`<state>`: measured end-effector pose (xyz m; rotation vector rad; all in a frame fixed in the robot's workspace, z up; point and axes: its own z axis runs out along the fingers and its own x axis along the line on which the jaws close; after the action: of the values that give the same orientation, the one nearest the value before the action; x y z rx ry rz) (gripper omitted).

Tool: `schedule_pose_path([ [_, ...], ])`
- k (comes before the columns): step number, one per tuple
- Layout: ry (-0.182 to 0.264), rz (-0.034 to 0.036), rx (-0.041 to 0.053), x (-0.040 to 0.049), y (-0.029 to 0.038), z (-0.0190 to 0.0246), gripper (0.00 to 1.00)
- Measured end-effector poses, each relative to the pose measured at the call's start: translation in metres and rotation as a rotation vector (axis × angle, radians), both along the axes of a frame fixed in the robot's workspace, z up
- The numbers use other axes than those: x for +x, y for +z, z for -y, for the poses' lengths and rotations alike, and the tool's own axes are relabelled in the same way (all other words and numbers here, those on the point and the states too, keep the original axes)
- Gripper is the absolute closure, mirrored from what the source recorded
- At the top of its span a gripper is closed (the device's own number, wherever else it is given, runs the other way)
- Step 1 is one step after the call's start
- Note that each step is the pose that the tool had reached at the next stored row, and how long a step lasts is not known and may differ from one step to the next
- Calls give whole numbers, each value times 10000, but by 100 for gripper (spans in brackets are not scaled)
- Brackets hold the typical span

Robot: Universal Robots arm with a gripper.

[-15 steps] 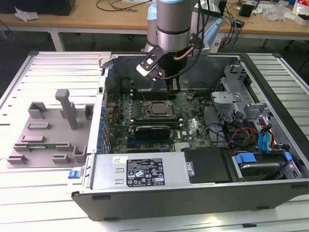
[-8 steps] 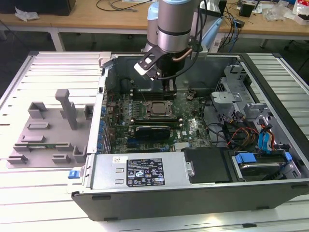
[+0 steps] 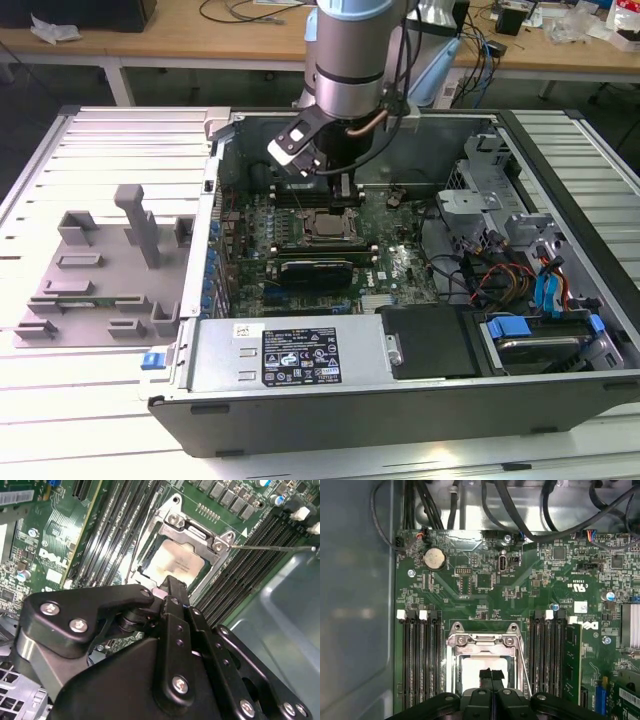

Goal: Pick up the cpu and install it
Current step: 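Close the cpu cover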

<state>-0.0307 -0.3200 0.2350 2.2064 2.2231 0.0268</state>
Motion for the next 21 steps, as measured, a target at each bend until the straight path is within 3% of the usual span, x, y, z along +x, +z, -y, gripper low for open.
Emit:
schedule_pose_path([
  [4, 4, -1, -3, -3, 1, 1, 89],
  [9, 815, -2, -3, -4, 1, 1, 89],
  [14, 2591, -1, -3, -4, 0, 1, 89],
  [16, 3501, -1, -4, -4, 0, 1, 89],
  [19, 4215, -1, -4, -4, -1, 1, 89],
  [21, 5169, -1, -4, -4, -1, 1, 89],
])
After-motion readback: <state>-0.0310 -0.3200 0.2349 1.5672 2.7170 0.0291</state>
